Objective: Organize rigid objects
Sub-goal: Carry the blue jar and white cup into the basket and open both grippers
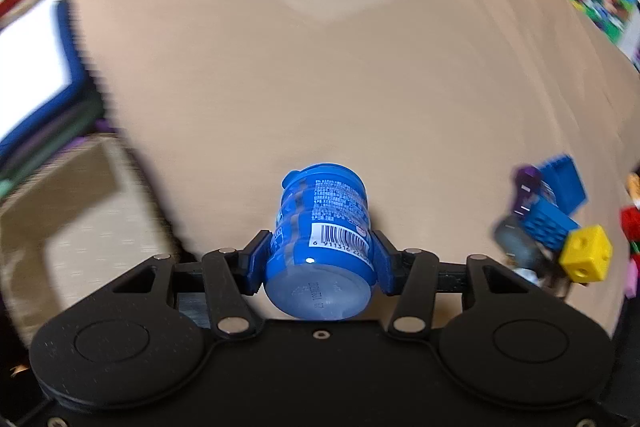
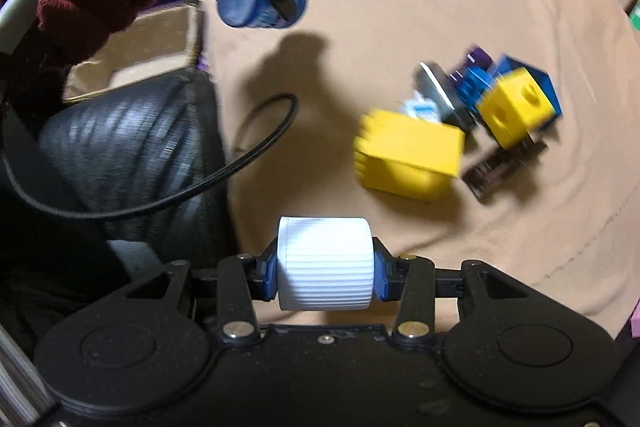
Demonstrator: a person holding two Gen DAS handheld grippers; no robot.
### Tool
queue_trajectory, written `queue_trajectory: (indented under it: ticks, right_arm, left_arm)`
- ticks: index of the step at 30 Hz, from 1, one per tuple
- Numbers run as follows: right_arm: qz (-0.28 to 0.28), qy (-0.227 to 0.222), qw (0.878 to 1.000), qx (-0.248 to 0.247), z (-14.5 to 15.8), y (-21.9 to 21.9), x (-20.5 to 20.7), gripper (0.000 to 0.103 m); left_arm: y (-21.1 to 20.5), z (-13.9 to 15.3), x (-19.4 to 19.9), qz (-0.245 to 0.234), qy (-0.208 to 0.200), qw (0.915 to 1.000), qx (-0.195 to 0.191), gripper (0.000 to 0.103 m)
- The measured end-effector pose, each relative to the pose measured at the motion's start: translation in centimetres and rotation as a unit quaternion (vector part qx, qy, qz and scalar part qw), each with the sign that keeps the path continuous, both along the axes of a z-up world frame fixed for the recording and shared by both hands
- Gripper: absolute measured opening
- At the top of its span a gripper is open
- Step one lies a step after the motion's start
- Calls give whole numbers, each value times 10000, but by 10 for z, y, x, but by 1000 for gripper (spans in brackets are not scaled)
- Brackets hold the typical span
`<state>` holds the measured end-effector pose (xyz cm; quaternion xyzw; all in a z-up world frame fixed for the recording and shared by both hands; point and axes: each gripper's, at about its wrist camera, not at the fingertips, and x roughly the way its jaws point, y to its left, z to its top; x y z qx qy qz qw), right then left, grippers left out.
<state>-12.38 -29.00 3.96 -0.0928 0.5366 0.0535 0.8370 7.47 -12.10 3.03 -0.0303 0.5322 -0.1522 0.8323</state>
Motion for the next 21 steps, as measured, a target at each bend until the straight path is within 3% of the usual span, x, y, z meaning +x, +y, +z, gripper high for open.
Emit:
queue_trajectory:
  ticks: [7,15,21]
  right_arm:
    - [183,-275,9986,425,28,48,24,42]
    - [-111,-828,9926,885,46,116,103,42]
    - [-667,-858,9876,1129,40,161,174,42]
  left_arm:
    - [92,16,-6,803,-190,9964,179,50]
    - [175,0,-8,1850,-203,9821,300,50]
    - [209,-14,-4,2386,-115,9708,219,50]
